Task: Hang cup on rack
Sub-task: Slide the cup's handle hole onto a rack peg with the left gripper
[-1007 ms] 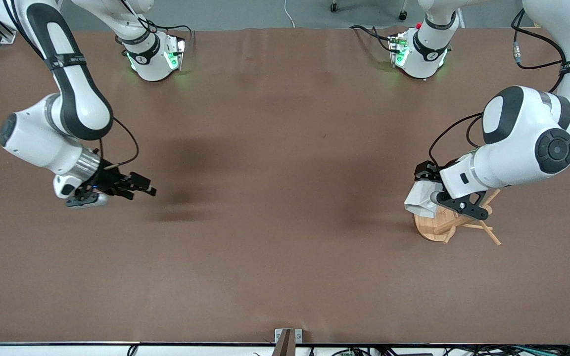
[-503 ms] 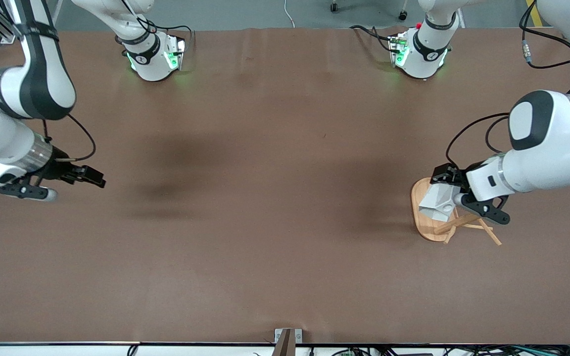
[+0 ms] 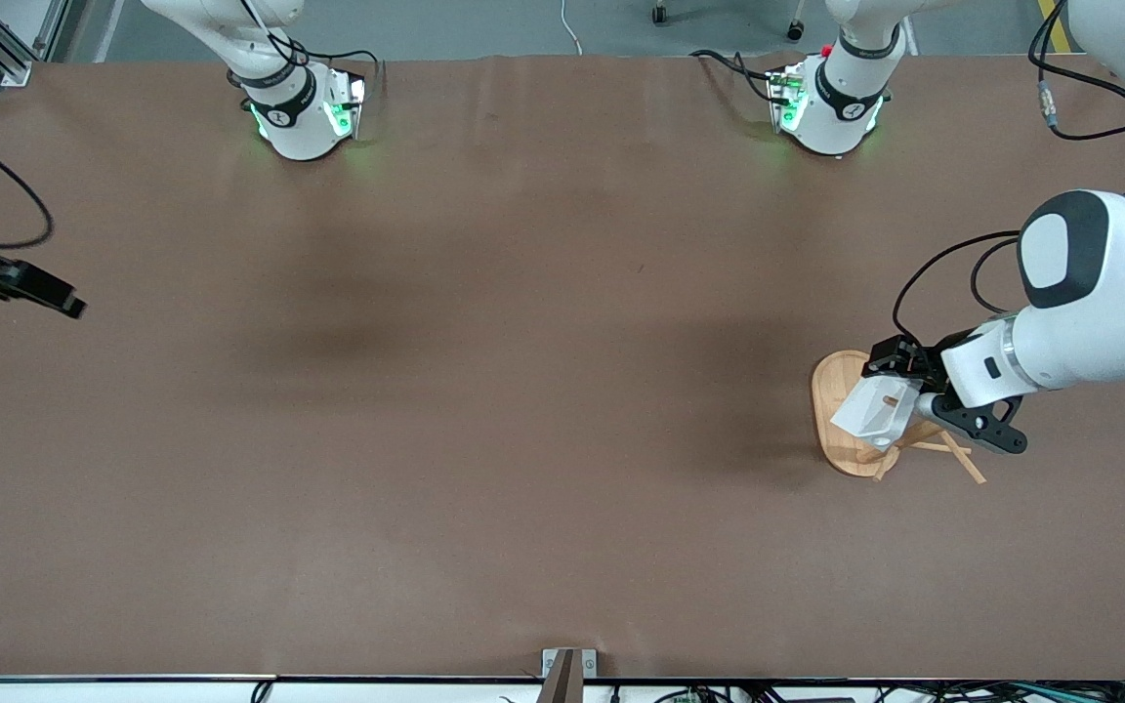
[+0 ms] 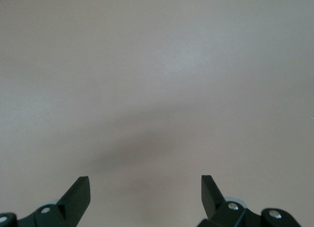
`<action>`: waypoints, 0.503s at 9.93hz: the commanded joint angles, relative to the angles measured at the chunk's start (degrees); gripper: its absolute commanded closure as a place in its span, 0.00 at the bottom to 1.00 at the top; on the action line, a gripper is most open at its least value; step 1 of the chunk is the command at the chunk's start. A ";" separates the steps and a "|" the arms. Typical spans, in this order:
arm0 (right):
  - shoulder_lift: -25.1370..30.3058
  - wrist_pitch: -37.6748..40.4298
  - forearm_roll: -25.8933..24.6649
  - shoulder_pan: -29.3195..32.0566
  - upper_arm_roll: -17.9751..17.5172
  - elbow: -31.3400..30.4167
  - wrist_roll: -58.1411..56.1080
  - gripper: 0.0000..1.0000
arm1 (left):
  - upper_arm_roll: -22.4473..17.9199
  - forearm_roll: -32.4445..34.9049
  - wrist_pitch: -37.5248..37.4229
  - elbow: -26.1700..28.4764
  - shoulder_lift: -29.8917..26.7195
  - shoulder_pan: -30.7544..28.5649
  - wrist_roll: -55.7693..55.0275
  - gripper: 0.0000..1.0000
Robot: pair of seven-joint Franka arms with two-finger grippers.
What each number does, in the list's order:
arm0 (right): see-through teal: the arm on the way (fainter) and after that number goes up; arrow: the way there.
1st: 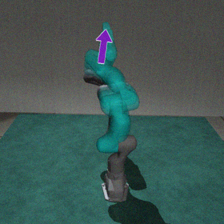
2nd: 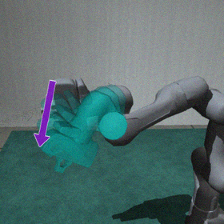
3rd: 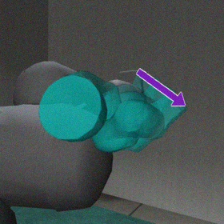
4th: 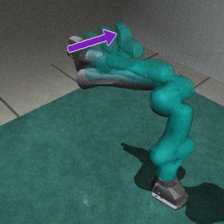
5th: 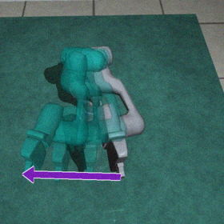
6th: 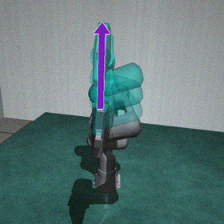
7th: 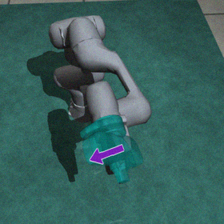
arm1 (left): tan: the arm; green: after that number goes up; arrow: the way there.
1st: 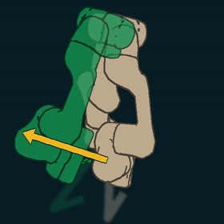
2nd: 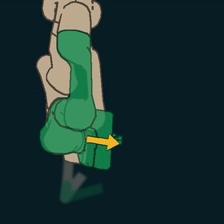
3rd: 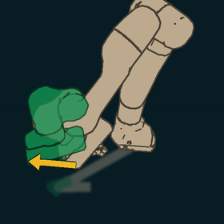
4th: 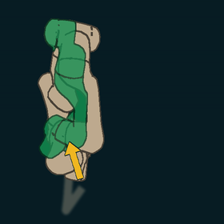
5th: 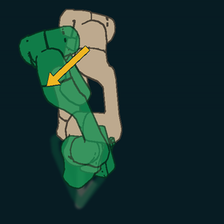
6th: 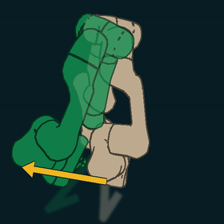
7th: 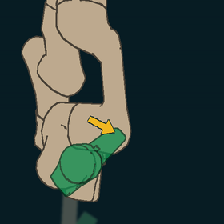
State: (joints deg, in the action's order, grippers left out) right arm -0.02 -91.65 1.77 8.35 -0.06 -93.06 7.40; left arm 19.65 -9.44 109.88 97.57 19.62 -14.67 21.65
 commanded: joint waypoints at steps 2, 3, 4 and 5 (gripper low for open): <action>-0.42 8.77 -0.63 0.00 -0.12 7.89 -0.72 0.00 | -0.93 -1.02 0.61 0.78 0.95 -0.10 1.73 0.98; -0.42 8.77 -0.37 0.18 -0.12 8.06 -0.54 0.00 | -2.24 -0.93 0.26 0.78 0.68 0.25 1.47 0.95; -0.51 8.77 -0.28 0.26 -0.03 8.33 -0.72 0.00 | -2.34 -0.93 -0.53 0.69 0.33 0.25 0.60 0.80; -0.51 8.86 -0.28 0.18 -0.03 8.42 -0.72 0.00 | -2.42 -0.76 -1.84 0.60 -0.45 0.17 0.59 0.74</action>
State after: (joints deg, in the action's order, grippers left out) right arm -0.03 -83.62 1.77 8.30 -0.02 -85.77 7.26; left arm 17.76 -9.80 109.38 97.48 19.58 -14.69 22.28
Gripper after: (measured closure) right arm 0.000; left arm 0.291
